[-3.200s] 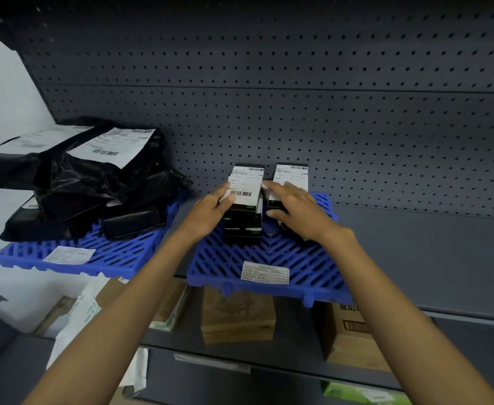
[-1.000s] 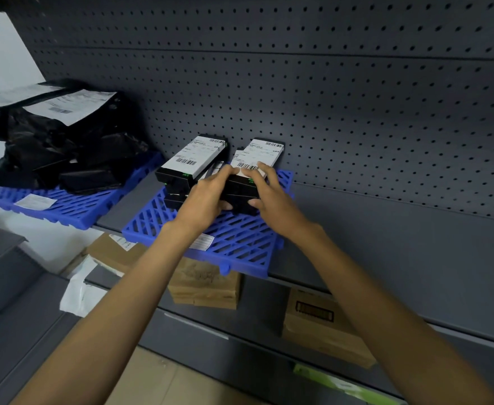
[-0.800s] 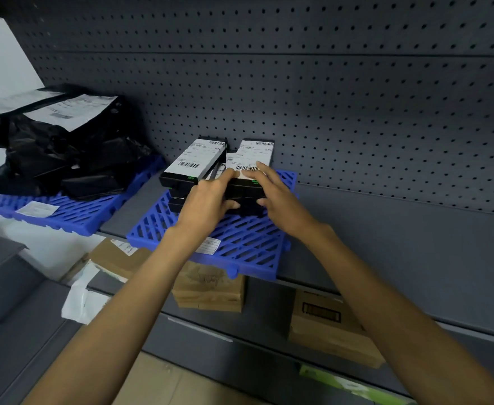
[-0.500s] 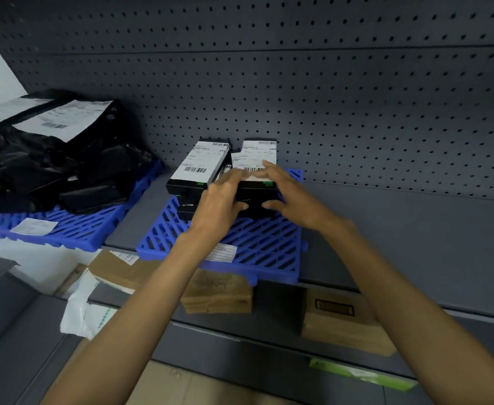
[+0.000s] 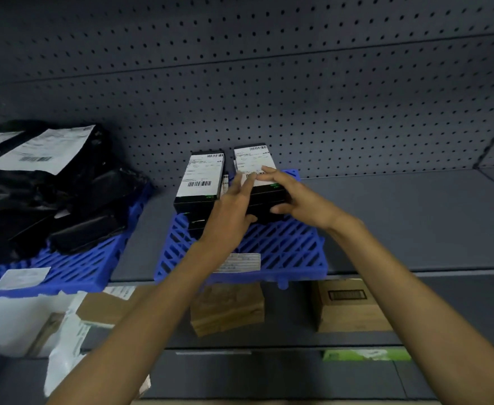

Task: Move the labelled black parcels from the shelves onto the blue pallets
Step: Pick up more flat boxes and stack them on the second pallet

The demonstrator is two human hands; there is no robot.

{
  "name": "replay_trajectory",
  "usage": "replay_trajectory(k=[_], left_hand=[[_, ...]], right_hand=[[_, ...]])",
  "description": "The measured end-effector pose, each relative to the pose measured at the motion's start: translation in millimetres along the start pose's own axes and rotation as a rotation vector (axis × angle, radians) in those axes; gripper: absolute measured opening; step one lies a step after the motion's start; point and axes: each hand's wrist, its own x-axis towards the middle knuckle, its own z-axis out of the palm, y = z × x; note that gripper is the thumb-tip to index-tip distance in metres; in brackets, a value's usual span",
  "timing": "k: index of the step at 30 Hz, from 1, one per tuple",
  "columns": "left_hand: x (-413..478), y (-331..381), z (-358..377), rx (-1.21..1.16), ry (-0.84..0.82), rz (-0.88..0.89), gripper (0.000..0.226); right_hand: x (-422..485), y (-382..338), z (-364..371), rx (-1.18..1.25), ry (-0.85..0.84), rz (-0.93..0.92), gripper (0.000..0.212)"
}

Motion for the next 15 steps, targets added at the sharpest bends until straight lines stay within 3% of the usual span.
replay_trajectory(k=[7, 12, 15], left_hand=[[16.1, -4.8, -5.7, 0.457, -0.021, 0.146, 0.093], [20.7, -14.4, -14.9, 0.497, 0.021, 0.263, 0.093], [8.7, -44.2, -38.5, 0.339, 0.032, 0.297, 0.086]], right_hand=[[0.5, -5.8, 20.0, -0.157, 0.173, 0.071, 0.089], [0.5, -14.8, 18.3, -0.228, 0.155, 0.098, 0.093], [-8.9, -24.4, 10.9, -0.295, 0.104, 0.124, 0.099]])
